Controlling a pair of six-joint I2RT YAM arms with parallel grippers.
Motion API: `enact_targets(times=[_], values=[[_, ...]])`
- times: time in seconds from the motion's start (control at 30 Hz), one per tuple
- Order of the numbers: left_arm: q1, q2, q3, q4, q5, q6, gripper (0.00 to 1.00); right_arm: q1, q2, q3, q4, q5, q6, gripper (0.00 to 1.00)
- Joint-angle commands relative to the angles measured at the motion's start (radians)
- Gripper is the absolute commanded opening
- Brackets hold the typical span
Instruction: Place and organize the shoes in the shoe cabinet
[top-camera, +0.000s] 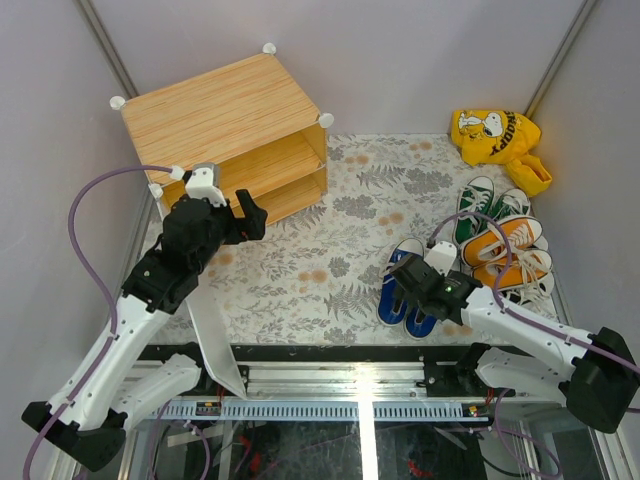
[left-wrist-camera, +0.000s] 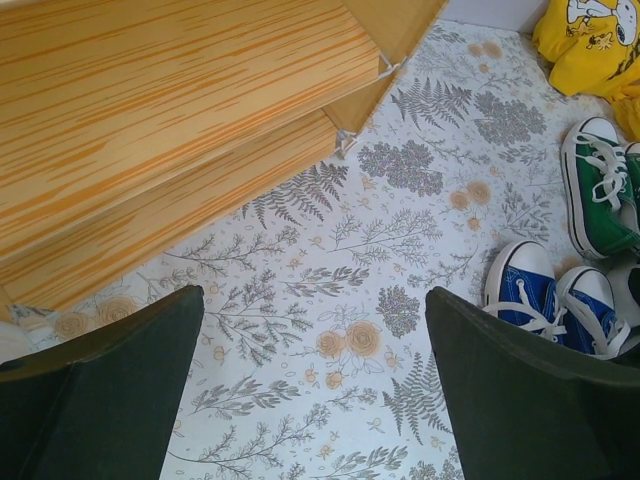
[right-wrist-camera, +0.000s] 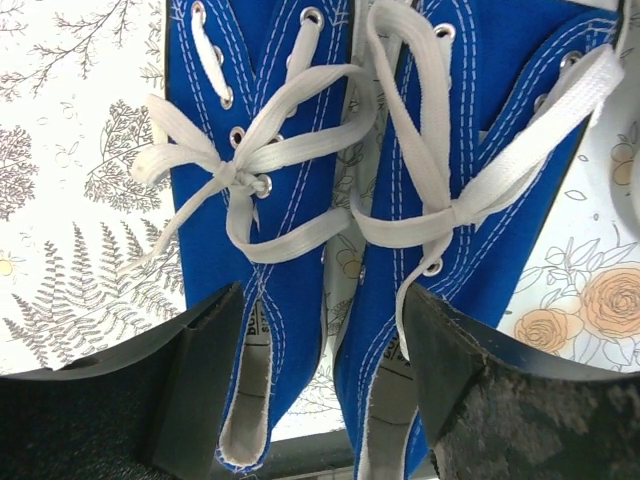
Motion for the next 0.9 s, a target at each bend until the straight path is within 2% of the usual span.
enact_targets(times=[0.0, 0.17, 0.47, 0.87], values=[[-0.004, 0.003, -0.019, 0.069, -0.027, 0.022, 0.91, -0.002, -0.012, -0.021, 0.021, -0.050, 0.018, 0.72], [-0.004, 0.016, -0.022, 0.069, -0.026, 0.023, 0.91, -0.002, -0.008, -0.060, 0.025, -0.045, 0.050, 0.73], [-0.003, 0.022, -0.025, 0.069, -0.035, 0.030, 0.91, -0.002, 0.030, -0.113, 0.102, -0.130, 0.107, 0.70], [-0.004, 0.012, -0.031, 0.069, -0.051, 0.036, 0.91, -0.004, 0.149, -0.136, 0.150, 0.051, 0.061, 0.68]])
